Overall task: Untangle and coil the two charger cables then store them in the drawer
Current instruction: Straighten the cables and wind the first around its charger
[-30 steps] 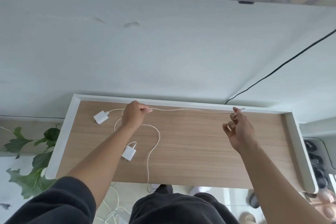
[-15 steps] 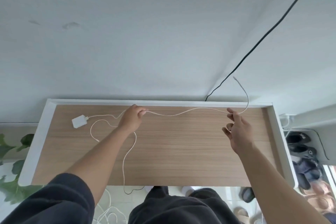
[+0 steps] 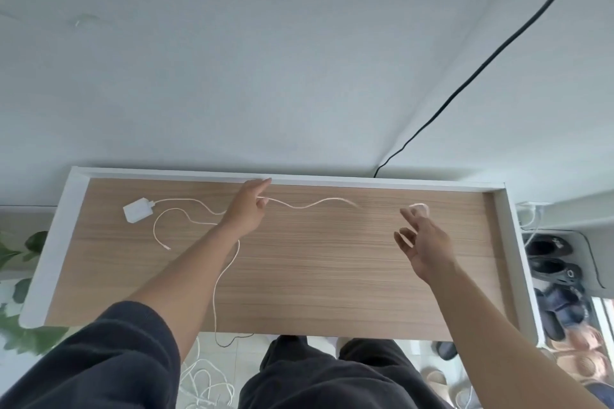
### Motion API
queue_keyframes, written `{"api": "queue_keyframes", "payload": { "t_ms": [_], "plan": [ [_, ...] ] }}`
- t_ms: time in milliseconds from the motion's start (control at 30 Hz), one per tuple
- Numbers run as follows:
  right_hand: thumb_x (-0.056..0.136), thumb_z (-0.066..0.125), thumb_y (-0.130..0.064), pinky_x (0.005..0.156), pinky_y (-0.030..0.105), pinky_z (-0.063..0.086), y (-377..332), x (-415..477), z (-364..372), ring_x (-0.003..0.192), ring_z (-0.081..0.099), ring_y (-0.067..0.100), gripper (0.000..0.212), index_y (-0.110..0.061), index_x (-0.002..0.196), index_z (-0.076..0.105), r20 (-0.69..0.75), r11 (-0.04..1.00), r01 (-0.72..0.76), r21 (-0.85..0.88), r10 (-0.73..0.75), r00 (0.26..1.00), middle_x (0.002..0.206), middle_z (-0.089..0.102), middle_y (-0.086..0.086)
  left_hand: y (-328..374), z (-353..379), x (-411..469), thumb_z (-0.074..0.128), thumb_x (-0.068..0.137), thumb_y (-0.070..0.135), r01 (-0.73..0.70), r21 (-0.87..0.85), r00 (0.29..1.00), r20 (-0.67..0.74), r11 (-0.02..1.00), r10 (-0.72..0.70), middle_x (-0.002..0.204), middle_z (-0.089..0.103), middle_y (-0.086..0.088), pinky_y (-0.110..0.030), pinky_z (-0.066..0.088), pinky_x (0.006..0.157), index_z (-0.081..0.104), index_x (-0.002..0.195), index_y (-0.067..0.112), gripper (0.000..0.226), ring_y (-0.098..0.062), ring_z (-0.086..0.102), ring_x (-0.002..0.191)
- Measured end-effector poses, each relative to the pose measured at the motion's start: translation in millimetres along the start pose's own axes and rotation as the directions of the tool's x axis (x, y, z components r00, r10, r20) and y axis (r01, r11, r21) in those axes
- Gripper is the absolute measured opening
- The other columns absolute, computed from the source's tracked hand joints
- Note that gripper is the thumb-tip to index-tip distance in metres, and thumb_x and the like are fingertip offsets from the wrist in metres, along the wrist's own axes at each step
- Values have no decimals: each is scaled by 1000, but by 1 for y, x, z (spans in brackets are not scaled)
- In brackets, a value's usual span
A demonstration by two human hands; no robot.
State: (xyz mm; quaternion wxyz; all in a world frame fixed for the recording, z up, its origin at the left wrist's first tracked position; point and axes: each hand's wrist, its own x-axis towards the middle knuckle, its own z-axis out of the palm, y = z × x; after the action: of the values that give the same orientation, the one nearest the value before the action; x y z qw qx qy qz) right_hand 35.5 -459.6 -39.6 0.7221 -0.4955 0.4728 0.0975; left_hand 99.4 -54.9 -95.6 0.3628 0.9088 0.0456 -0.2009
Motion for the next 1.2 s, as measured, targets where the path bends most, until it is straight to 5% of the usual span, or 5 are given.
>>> {"api": "queue_keyframes", "payload": {
  "t_ms": [100, 333, 600, 900, 1200],
  "plan": [
    [113, 62, -22, 87, 39, 63, 5, -3, 4, 100, 68, 23, 36, -13, 147, 63, 40, 999, -12, -30, 13, 999, 137, 78, 0, -5, 0, -4, 56, 110, 14, 47, -45, 999, -2, 998, -47, 159, 49, -7, -59, 53, 113, 50, 163, 27, 54, -38, 68, 130],
    [113, 55, -16, 98, 47, 64, 27, -17, 40, 107, 72, 30, 24, -14, 134, 67, 145, 974, -2, -226, 36, 989, 138, 76, 4, -41, -21, -48, 53, 109, 13, 52, -112, 987, -144, 992, -68, 130, 70, 5, -43, 57, 101, 71, 139, 27, 38, -24, 73, 106],
    [114, 57, -23, 93, 43, 64, 81, -49, 119, 104, 74, 28, 27, -13, 135, 72, 227, 929, -25, -369, 116, 967, 131, 80, 5, -125, -70, -126, 62, 109, 23, 245, -155, 876, -389, 957, -287, 109, 70, 0, -38, 57, 83, 74, 115, 18, 14, -19, 67, 91],
    [110, 65, -25, 80, 41, 67, 165, -93, 209, 98, 79, 25, 32, -14, 140, 63, 280, 814, 30, -581, 165, 946, 133, 75, 5, -185, -70, -182, 78, 100, 24, 245, -155, 906, -314, 957, -283, 91, 67, 5, -33, 47, 71, 65, 95, 22, 13, -10, 61, 78],
    [109, 67, -30, 79, 43, 67, 204, -121, 273, 108, 79, 32, 54, -15, 156, 44, 382, 618, 270, -738, 52, 923, 146, 56, 2, -193, -37, -179, 87, 87, 41, 385, 39, 914, -155, 922, -375, 124, 57, -1, -46, 52, 89, 61, 122, 16, 50, -27, 52, 116]
  ]
}}
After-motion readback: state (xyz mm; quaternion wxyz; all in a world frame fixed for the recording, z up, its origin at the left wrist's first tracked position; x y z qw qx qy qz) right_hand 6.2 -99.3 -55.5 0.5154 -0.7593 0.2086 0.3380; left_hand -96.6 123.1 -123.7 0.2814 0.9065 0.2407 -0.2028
